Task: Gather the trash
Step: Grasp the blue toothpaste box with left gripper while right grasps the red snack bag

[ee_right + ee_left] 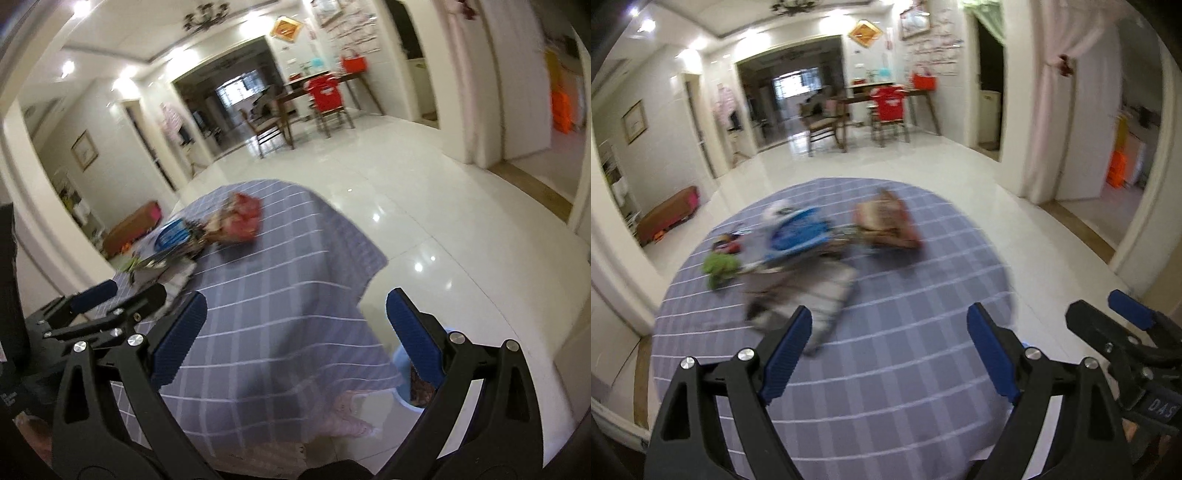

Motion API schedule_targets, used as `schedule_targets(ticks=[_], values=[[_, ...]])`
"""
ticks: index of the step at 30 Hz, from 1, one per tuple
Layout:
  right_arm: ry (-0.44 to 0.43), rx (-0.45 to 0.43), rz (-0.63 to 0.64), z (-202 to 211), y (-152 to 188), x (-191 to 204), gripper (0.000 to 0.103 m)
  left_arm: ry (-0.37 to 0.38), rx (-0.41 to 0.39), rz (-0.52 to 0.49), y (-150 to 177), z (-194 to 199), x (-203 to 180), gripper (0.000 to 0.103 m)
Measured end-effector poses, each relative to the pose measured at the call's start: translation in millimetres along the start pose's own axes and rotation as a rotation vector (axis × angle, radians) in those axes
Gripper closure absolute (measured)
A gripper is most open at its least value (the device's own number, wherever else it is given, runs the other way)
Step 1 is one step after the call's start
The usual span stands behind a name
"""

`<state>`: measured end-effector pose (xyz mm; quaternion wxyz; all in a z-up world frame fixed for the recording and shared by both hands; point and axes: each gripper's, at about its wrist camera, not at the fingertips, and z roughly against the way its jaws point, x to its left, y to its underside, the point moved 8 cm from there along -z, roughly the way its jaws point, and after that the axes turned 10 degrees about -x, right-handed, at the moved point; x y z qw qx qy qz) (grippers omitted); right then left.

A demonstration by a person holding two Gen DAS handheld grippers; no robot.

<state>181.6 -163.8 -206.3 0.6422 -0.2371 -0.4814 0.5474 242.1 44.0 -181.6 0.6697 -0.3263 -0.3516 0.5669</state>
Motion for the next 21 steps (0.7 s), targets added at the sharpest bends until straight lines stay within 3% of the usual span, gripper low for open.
schedule_targets(ticks=[3,8,13,21], values=[[-0.007,0.026,0.057,-24.3,3.4,26.8,0.007,-0.062,-0.014,0.004,-2.8,-11.0,34.6,0.019],[0.022,0.054,0.167,-72.4,-1.5,59.5,0.007,-0.139,-0.019,-0.107,-12.5,-44.2,72.2,0.019],[0.058,0.091,0.247,-124.5,-3.7,71.8,0.007,-0.155,0.002,-0.214,-17.0,-83.9,86.3,0.019],[0.056,0.164,0.302,-195.4,-6.7,76.2,0.007,-0.162,0.059,-0.292,-15.3,-144.4,91.2,0.02]])
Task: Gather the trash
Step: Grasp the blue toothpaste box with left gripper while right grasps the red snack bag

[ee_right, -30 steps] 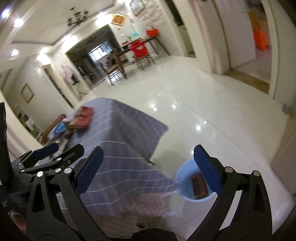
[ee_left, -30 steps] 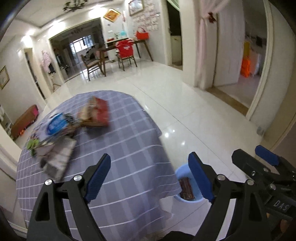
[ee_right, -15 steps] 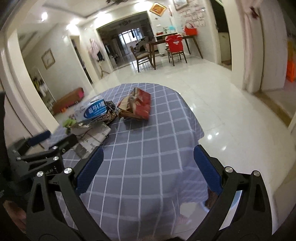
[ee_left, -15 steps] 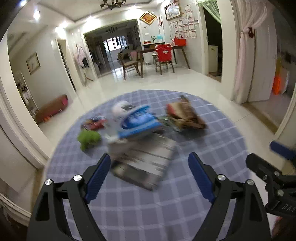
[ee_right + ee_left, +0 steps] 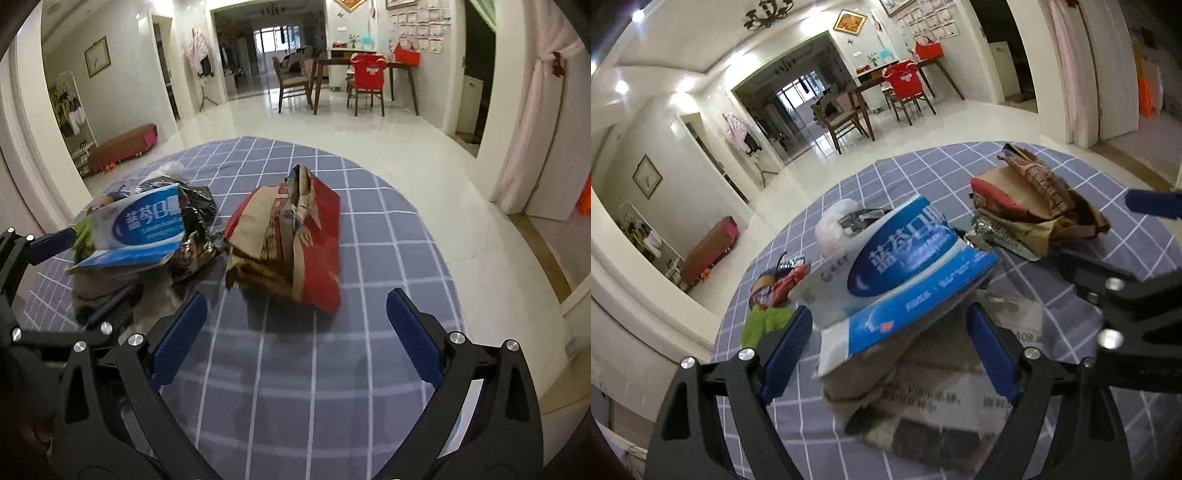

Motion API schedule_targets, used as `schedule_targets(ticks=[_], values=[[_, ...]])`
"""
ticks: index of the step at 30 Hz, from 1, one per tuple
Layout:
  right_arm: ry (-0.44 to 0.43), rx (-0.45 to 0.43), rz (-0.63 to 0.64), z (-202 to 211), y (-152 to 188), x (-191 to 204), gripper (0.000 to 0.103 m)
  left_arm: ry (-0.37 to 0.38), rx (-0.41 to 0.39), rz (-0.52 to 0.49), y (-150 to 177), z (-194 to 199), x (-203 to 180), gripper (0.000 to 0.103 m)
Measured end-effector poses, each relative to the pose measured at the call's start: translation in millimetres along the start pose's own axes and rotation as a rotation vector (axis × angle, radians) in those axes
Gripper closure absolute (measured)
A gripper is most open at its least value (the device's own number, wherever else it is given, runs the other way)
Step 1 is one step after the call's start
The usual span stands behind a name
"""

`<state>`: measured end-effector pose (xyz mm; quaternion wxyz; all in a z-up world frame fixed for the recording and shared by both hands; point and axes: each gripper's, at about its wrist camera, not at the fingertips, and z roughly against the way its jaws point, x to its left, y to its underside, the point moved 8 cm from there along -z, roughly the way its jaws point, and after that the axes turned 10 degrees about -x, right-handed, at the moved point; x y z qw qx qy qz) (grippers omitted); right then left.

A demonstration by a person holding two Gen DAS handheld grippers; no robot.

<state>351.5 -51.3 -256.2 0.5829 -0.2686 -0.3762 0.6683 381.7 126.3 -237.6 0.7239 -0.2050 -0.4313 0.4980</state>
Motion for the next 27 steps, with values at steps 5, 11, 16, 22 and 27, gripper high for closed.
schedule_targets(ticks=[5,11,16,22,27], values=[[-0.016,0.032,-0.009,-20.0,-9.1,-2.2,0.008,0.049,0.023,0.024,-5.6,-17.0,-2.5,0.066],[-0.052,0.045,-0.051,-17.2,-10.0,-7.0,0.034,-0.018,-0.028,0.121,-13.5,-9.4,22.9,0.085],[-0.041,-0.029,-0.083,17.7,-15.0,-11.1,0.038,-0.021,-0.086,0.222,-23.8,18.1,43.2,0.096],[-0.083,-0.11,-0.123,66.6,-19.7,-8.8,0.039,0.032,-0.179,0.299,-36.4,68.7,49.6,0.097],[-0.124,-0.156,-0.157,104.4,-20.5,-9.3,0.039,0.122,-0.234,0.352,-37.8,107.5,40.5,0.097]])
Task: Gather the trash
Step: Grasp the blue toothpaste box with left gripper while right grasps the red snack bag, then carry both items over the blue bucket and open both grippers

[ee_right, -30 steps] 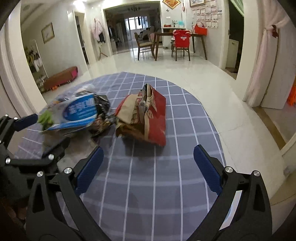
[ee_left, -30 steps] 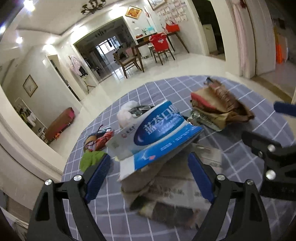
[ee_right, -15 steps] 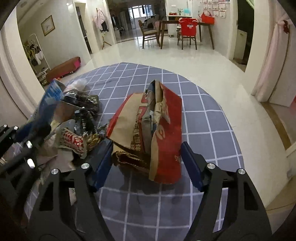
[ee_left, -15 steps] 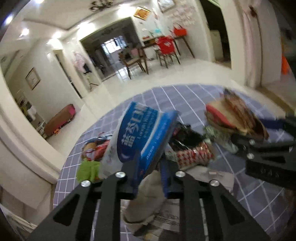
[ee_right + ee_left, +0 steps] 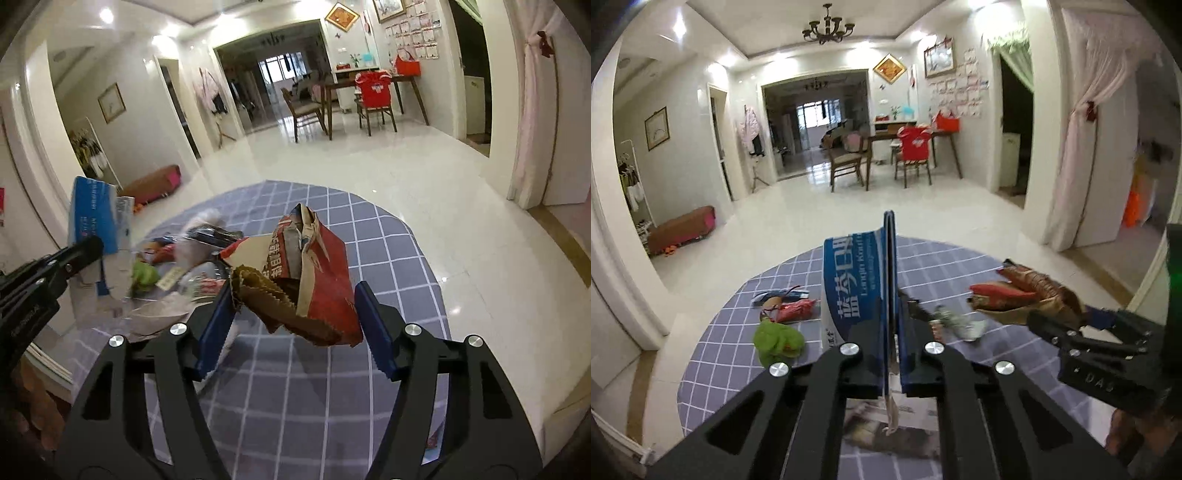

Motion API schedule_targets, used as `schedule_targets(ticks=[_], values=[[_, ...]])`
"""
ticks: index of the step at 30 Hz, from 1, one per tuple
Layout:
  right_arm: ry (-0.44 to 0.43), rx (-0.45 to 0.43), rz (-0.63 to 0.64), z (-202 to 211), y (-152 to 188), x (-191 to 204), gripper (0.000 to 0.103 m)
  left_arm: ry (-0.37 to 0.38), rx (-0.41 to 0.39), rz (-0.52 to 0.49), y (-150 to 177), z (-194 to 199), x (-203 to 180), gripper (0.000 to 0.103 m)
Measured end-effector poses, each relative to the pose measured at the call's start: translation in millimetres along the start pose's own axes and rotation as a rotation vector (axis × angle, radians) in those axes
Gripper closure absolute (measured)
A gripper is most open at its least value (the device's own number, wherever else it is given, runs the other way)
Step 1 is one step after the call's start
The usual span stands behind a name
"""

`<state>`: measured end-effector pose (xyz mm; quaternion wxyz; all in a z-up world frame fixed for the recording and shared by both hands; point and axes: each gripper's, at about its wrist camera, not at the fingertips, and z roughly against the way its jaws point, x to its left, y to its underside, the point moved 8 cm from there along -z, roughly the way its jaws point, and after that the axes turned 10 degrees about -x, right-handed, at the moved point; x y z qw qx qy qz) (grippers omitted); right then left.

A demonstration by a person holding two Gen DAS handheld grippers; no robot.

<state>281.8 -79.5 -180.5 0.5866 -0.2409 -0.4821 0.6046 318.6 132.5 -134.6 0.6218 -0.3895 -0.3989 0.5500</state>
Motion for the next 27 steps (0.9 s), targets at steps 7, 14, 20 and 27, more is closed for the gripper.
schedule_targets(ticks=[7,14,20,27], values=[[-0.017,-0.061,-0.08,57.9,0.2,-27.6,0.039,0.099,-0.017,0.007,0.7,33.1,-46.0,0.097],[0.084,-0.114,-0.192,125.6,28.7,-107.8,0.039,0.244,0.025,-0.064,24.1,45.4,-155.3,0.097],[0.217,-0.104,-0.291,166.4,67.5,-190.0,0.039,0.372,0.106,-0.132,63.6,37.9,-258.2,0.097],[0.299,-0.046,-0.37,174.9,110.2,-253.4,0.035,0.449,0.214,-0.189,116.0,12.7,-340.9,0.097]])
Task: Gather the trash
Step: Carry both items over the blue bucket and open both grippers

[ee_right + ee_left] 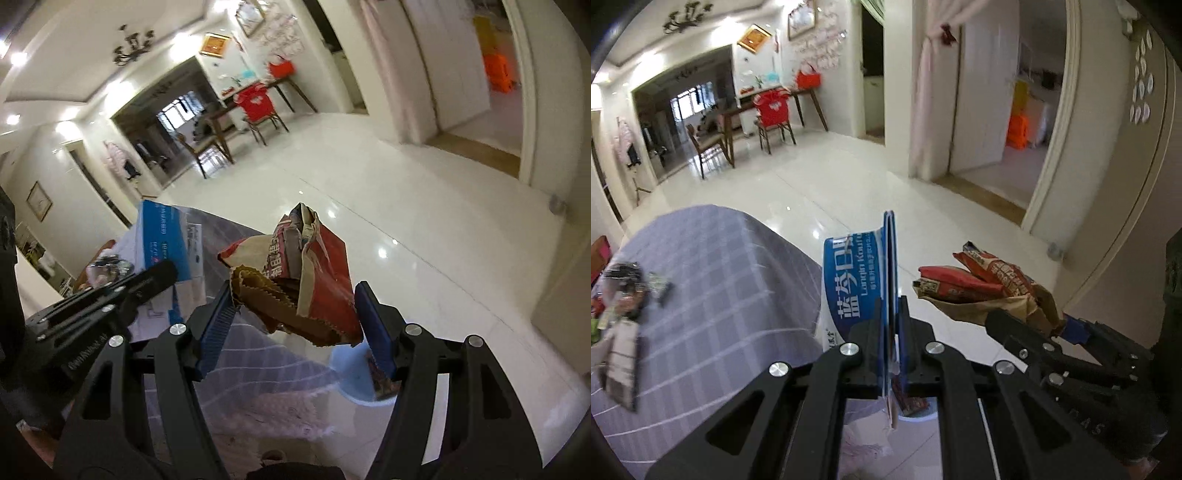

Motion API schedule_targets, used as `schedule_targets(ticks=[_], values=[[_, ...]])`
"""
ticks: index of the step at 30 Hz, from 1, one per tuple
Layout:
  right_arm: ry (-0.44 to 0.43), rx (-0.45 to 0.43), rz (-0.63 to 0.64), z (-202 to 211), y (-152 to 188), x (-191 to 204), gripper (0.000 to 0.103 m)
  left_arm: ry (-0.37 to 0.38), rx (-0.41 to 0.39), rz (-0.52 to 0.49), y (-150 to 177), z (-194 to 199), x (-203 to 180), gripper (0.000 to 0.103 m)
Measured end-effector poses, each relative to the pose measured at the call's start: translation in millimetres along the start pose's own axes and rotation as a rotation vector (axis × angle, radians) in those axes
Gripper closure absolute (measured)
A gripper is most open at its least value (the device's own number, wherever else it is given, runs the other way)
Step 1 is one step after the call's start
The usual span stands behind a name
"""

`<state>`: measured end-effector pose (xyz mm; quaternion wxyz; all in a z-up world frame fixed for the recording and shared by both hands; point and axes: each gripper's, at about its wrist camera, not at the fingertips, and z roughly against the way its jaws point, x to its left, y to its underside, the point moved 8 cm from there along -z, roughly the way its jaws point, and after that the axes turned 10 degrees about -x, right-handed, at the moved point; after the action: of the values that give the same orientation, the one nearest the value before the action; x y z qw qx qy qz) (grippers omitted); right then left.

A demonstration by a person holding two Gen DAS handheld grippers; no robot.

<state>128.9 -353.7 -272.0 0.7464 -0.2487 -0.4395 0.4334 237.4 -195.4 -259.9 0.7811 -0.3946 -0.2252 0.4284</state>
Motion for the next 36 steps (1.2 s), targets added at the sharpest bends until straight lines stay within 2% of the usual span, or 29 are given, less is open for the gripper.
schedule_targets(ticks=[2,3,4,6,10,17,27,29,30,31,32,33,36], values=[[0.022,0.039,-0.014,-13.9,10.9,-14.1,0.029,0.005,0.036,0.001,9.0,-18.4,-5.7,0.097],[0.047,0.059,-0.024,-24.0,18.0,-24.5,0.021,0.001,0.053,0.005,12.8,-26.9,-6.9,0.097],[0.061,0.079,-0.032,-32.0,22.0,-32.1,0.017,0.0,0.083,0.018,18.9,-38.4,-6.3,0.097],[0.065,0.122,-0.055,-45.8,33.9,-43.3,0.017,0.005,0.118,0.029,27.0,-52.2,-7.4,0.096],[0.083,0.146,-0.065,-57.6,45.0,-51.8,0.017,-0.005,0.161,0.004,43.4,-68.9,-11.7,0.096],[0.117,0.094,-0.051,-44.1,35.4,-63.6,0.017,0.015,0.201,-0.005,49.4,-79.6,-20.9,0.095],[0.156,-0.028,-0.064,-14.2,8.4,-81.0,0.016,0.045,0.189,-0.025,35.6,-85.1,-40.7,0.093],[0.155,-0.045,-0.08,-10.0,4.7,-85.4,0.016,0.046,0.189,-0.033,30.4,-87.3,-44.1,0.086],[0.16,-0.044,-0.08,-8.8,3.9,-87.2,0.015,0.044,0.195,-0.031,29.6,-88.4,-45.2,0.079],[0.161,-0.038,-0.084,-8.7,3.9,-89.6,0.015,0.047,0.208,-0.027,28.0,-90.4,-45.7,0.054],[0.157,-0.037,-0.099,-7.4,3.6,-92.6,0.015,0.041,0.216,-0.023,26.3,-90.9,-43.9,0.037],[0.155,-0.032,-0.107,-6.7,2.8,-94.0,0.015,0.032,0.208,-0.02,24.1,-90.1,-42.6,0.033],[0.16,-0.024,-0.111,-4.5,3.5,-96.9,0.015,0.035,0.191,-0.026,17.8,-85.6,-42.0,0.033]])
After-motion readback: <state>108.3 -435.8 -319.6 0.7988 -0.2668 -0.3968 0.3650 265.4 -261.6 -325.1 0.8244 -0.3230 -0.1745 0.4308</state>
